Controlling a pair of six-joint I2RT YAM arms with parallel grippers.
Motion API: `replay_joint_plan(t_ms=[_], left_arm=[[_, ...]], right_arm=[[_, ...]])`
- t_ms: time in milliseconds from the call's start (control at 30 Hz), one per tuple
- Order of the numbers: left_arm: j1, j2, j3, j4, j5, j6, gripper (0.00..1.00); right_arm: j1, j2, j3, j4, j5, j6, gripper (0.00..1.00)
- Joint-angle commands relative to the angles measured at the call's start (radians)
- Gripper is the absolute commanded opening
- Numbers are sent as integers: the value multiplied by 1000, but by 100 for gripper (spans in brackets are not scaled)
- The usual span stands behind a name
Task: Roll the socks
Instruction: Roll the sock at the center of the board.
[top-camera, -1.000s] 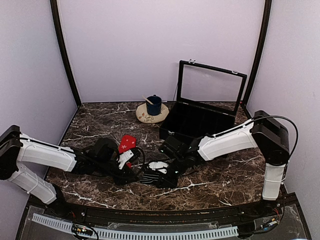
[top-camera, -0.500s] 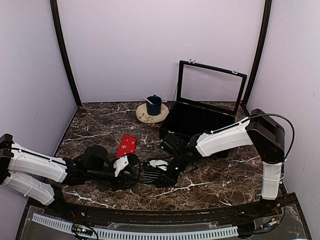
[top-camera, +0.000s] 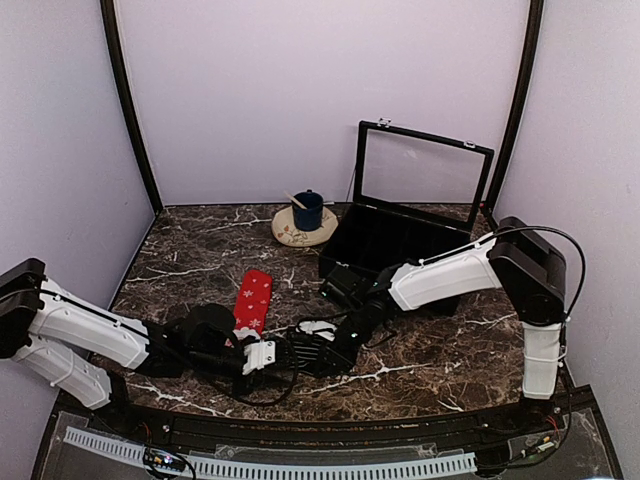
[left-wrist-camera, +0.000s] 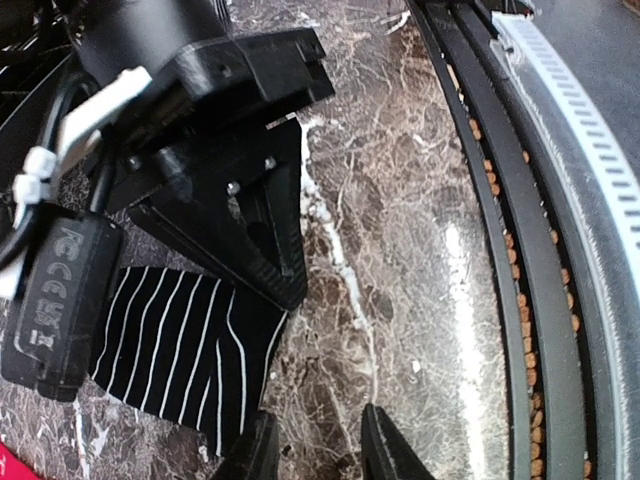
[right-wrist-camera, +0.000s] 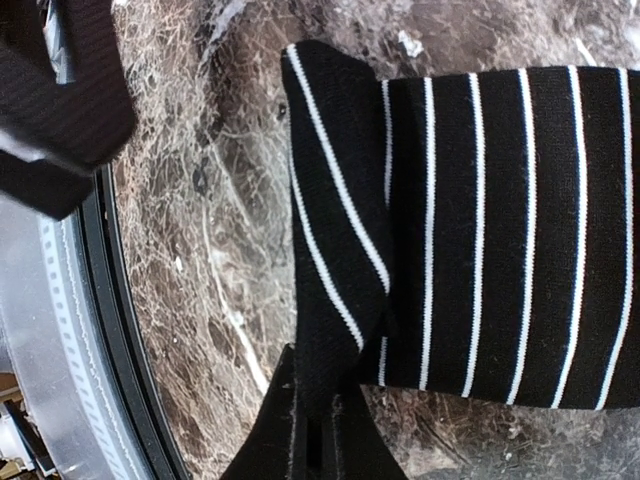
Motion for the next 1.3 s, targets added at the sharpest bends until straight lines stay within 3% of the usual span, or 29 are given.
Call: replay_joint_plan(t_ms=[0, 267, 1267], left_arm=[[-16, 35, 32, 24, -80, 84, 32], [-19, 95, 48, 89, -160, 125, 34], [-20, 216, 105, 41, -136, 159, 32]], right_arm=[[-13, 23, 28, -39, -31, -12, 0], [-18, 32, 37, -61, -50, -22, 0], [-34, 53, 70, -103, -112, -49, 0]])
